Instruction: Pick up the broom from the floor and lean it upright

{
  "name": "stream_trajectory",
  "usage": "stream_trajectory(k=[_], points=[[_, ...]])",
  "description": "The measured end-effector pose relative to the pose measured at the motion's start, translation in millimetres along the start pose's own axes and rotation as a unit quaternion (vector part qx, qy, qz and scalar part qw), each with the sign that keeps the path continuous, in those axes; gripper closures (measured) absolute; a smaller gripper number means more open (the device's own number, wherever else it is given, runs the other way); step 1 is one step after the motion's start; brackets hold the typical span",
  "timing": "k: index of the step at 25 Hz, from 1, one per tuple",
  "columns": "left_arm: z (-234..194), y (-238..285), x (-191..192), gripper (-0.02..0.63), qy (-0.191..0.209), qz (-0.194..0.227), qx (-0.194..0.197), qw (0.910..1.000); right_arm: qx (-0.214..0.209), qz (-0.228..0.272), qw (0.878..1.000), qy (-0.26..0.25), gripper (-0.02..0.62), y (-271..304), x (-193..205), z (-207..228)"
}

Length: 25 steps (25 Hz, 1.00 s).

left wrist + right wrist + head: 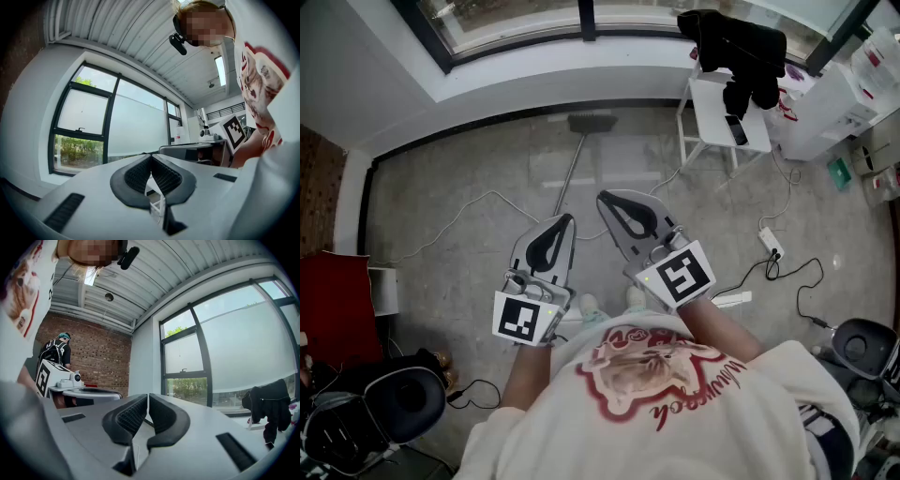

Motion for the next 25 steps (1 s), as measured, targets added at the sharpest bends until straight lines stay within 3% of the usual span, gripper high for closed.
stream_trajectory(k=[20,25], points=[[9.9,5.8,1.5,0.584,0.009,-0.015,-0.009,0.9998,-0.006,0.005,1.0,-0.004,0.563,-8.4,-6.8,5.9],[16.2,15.8,-3.7,0.584,-0.002,0.001,-0.017,0.9999,-0.006,0.007,1.0,-0.001,0.563,-11.0,-8.3,12.0]])
Point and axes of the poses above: the fingertips, and each gripper's own axes: y forward along the fingers, z to its right, x out of its underside, the point moved 6 cm from there along -y, backward along the fingers, and after that the axes turned 12 degrees about z, right-handed, at the moved point
